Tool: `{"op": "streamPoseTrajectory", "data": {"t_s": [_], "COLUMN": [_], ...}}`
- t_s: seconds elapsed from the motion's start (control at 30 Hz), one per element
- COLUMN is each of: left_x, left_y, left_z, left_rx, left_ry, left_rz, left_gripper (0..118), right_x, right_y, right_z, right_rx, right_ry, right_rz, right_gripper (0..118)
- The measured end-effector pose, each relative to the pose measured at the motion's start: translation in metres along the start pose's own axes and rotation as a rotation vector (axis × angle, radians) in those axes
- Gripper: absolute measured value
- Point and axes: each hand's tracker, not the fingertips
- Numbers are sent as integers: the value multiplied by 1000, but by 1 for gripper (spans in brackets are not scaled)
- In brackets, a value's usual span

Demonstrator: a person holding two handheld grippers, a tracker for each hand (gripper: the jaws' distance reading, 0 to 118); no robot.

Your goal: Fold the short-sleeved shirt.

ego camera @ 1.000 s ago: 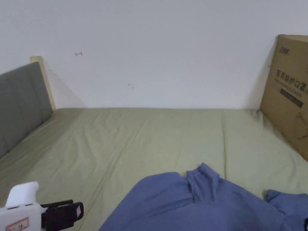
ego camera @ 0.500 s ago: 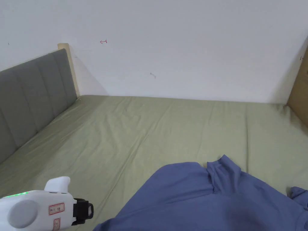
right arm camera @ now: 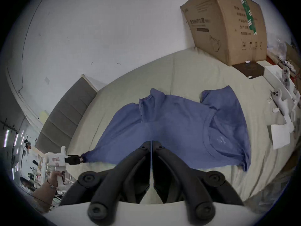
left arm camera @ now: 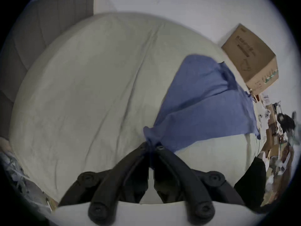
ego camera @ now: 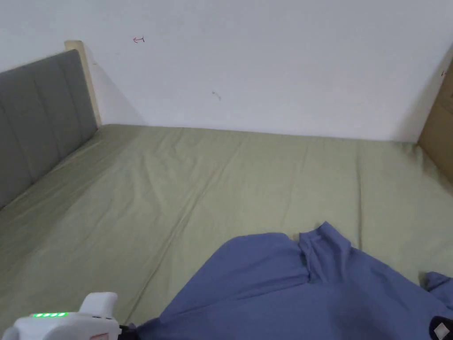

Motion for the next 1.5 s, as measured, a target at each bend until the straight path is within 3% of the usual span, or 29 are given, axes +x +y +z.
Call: {"op": "streamPoseTrajectory", "data": {"t_s": [0.07,0.23,0.27,0.3,0.33,0.37,0.4,0.5,0.53,0.57,0.77,0.83,0.87,0.9,0.93,1.0,1.13,1.27,1.33,1.4,1.5], "left_x": [7,14,23,28,32,35,34,38,39,39,40,43,43,43,43,44,51,55,66,80,92], "left_y": [5,16,18,19,19,19,21,24,24,26,28,28,27,26,26,28,55,110,144,180,234], "left_z": [25,56,62,67,71,75,74,77,76,75,72,74,76,79,82,91,114,145,162,183,208], "left_rx": [69,161,173,185,201,216,232,254,259,259,243,232,238,246,259,298,367,413,439,494,516], "left_ry": [-28,-111,-114,-105,-101,-96,-94,-94,-94,-89,-76,-48,-50,-57,-70,-110,-88,-122,-93,-47,-75], "left_rz": [-9,34,30,27,22,18,16,32,36,35,28,10,8,11,19,17,-67,-75,-156,-223,-190], "left_gripper": [3,3,3,3,3,3,3,3,3,3,3,3,3,3,3,3,3,3,3,3,3], "right_x": [6,20,23,38,45,53,64,89,94,81,86,74,69,63,57,47,22,4,-2,-24,-47], "right_y": [18,87,102,119,131,135,140,151,154,162,150,151,155,160,157,166,201,247,269,291,324], "right_z": [-17,-89,-110,-139,-168,-188,-207,-254,-265,-274,-319,-302,-291,-280,-258,-221,-127,-25,14,62,105], "right_rx": [-17,-91,-117,-189,-304,-365,-346,-413,-411,-411,-581,-529,-497,-484,-406,-358,-204,-27,53,127,201], "right_ry": [42,-47,-104,-156,-197,-206,-198,-312,-296,-289,-324,-307,-250,-204,-201,-147,-155,-136,-102,-124,-142], "right_rz": [32,91,112,134,151,150,168,158,155,156,215,254,249,239,234,282,309,242,198,214,230], "right_gripper": [1,2,17,75,114,116,114,113,112,111,104,84,68,9,0,0,0,0,0,0,0]}}
